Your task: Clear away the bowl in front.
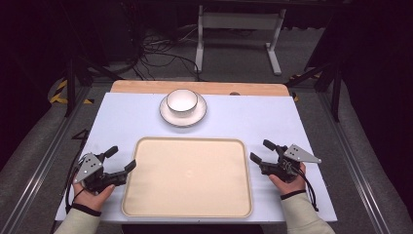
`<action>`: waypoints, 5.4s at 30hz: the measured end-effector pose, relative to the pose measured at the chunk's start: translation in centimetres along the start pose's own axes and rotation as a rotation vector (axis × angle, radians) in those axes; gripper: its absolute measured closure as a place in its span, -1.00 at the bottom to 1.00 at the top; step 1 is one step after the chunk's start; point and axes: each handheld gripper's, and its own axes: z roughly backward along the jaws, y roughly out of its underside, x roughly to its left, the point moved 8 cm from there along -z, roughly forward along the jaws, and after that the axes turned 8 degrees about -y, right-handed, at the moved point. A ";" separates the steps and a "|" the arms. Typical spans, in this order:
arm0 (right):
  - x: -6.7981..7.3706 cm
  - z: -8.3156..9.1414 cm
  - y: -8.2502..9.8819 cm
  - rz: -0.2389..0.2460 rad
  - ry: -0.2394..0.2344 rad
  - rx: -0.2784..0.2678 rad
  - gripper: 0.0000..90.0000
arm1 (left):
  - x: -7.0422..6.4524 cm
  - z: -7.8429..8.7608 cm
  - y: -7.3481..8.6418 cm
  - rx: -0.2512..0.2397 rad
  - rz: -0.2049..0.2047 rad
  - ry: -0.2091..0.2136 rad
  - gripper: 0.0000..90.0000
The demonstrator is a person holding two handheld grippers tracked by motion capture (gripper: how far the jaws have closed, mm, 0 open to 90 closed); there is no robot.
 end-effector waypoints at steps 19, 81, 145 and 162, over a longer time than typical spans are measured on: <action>-0.2 0.0 0.0 -0.016 0.001 -0.003 -0.51 | -0.5 0.2 -2.6 0.016 0.030 0.037 -0.66; -0.2 -0.1 0.0 -0.023 0.001 0.005 -0.50 | -1.5 -9.8 -13.0 0.053 -0.089 0.162 -0.66; -0.2 -0.1 0.1 -0.023 0.000 0.011 -0.55 | -4.1 -23.1 -11.5 0.323 -0.203 0.303 -0.25; -0.2 -0.1 0.1 -0.019 -0.003 0.010 -0.56 | -4.0 -24.4 -9.5 0.554 -0.394 0.297 0.00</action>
